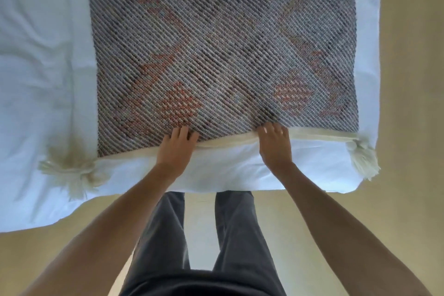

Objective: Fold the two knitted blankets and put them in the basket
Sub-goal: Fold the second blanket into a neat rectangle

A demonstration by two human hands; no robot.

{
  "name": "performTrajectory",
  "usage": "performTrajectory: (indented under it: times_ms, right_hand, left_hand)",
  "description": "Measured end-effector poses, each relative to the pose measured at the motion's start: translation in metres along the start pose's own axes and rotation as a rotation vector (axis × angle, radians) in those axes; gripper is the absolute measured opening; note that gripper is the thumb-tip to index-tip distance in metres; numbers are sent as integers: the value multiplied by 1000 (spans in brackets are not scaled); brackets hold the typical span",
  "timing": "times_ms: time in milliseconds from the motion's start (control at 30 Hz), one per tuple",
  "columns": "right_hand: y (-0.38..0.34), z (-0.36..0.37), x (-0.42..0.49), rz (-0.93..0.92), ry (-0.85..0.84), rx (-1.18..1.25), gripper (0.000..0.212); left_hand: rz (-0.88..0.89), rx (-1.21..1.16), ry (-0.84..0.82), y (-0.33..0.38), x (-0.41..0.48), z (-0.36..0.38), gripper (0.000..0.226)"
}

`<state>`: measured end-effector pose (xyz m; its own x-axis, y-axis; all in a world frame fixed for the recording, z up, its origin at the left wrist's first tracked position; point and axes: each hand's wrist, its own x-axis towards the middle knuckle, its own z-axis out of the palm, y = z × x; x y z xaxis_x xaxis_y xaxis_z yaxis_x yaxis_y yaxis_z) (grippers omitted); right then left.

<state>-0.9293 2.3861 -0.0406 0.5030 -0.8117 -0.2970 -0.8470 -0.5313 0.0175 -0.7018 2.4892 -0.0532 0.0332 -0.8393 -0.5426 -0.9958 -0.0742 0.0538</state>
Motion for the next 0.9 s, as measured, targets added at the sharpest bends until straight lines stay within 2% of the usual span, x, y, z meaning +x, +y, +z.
performTrajectory:
  times_ms: [133,200,300,400,567,700,900]
  right_hand:
    - [15,4,-3,-109,-40,121,24]
    - [31,7,-8,-103,-50,192,27]
    - [69,9,-14,-32,39,218,39]
    - [114,13,-23,77,81,175,49]
    - [166,22,-27,142,125,40,39]
    - [178,25,-17,111,167,8,25]
    - [184,27,-27,62,128,179,29]
  left_hand:
    - [-66,14,3,8,-14,2,37]
    - [-87,54,25,16,-16,0,37]
    - [-124,55,58,43,-4,-10,36]
    - [-83,18,66,91,20,-22,33]
    - [53,-5,122,170,67,-37,40]
    - [103,37,131,189,85,-42,38]
    - [134,65,51,194,91,-50,35]
